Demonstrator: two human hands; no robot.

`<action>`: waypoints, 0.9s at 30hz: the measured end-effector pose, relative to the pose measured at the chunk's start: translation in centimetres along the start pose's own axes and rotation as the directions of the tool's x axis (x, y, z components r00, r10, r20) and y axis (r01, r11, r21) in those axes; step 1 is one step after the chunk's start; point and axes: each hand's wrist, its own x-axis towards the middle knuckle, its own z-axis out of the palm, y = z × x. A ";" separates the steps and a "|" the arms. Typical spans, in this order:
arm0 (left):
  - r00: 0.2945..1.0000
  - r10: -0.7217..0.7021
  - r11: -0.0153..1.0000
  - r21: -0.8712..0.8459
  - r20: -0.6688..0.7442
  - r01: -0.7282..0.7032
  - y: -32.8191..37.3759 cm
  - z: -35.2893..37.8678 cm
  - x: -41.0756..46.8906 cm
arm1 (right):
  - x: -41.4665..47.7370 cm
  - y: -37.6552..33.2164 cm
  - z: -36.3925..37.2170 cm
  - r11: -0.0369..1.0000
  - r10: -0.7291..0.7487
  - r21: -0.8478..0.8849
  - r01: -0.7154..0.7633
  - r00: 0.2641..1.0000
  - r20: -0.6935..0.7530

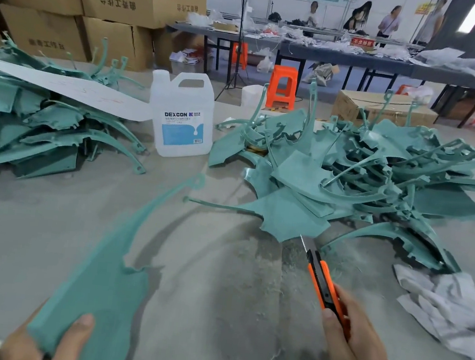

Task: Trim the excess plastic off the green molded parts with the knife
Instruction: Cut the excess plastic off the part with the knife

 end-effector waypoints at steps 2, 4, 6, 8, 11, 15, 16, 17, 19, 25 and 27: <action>0.999 0.009 0.999 -0.038 -0.044 -0.011 0.1 0.8 -1.0 | 0.2 -0.2 0.2 0.999 0.001 0.036 -0.002 1.000 0.004; 0.997 0.071 0.994 -0.079 -0.015 -0.072 1.6 1.9 -0.8 | 1.1 -0.3 0.4 0.999 -0.009 0.043 0.009 1.000 0.013; 0.969 0.142 0.989 0.013 0.204 -0.148 3.1 2.9 0.6 | 2.2 -0.4 0.6 0.999 -0.019 0.032 0.019 1.000 0.017; 0.933 0.166 0.957 0.175 0.319 -0.230 4.5 4.2 2.2 | 3.1 -0.2 0.6 0.999 -0.023 0.043 0.023 1.000 0.000; 0.927 0.193 0.920 0.271 0.320 -0.285 5.8 7.1 3.8 | 4.0 0.1 1.0 0.998 -0.027 0.053 0.027 1.000 0.007; 0.943 0.140 0.928 0.292 0.301 -0.230 6.2 11.3 5.8 | 8.2 -0.5 2.3 0.984 0.010 0.179 -0.024 0.997 0.077; 0.949 0.123 0.939 0.275 0.289 -0.205 6.3 12.3 6.2 | 9.5 -1.1 2.8 0.971 0.025 0.231 -0.055 0.991 0.130; 0.954 0.105 0.952 0.249 0.282 -0.179 6.3 13.2 6.4 | 10.7 -1.8 3.5 0.962 0.034 0.259 -0.084 0.981 0.192; 0.960 0.084 0.967 0.210 0.269 -0.143 6.3 14.5 6.3 | 12.5 -3.0 5.0 0.986 0.022 0.154 -0.063 0.967 0.255; 0.988 0.003 0.999 0.042 0.154 -0.010 5.3 15.7 5.4 | 16.4 -5.5 9.0 0.825 -0.156 -0.513 0.237 0.968 0.196; 0.990 -0.011 1.000 0.025 0.138 0.007 5.1 15.5 5.3 | 17.6 -5.7 9.9 0.790 -0.186 -0.554 0.263 0.964 0.192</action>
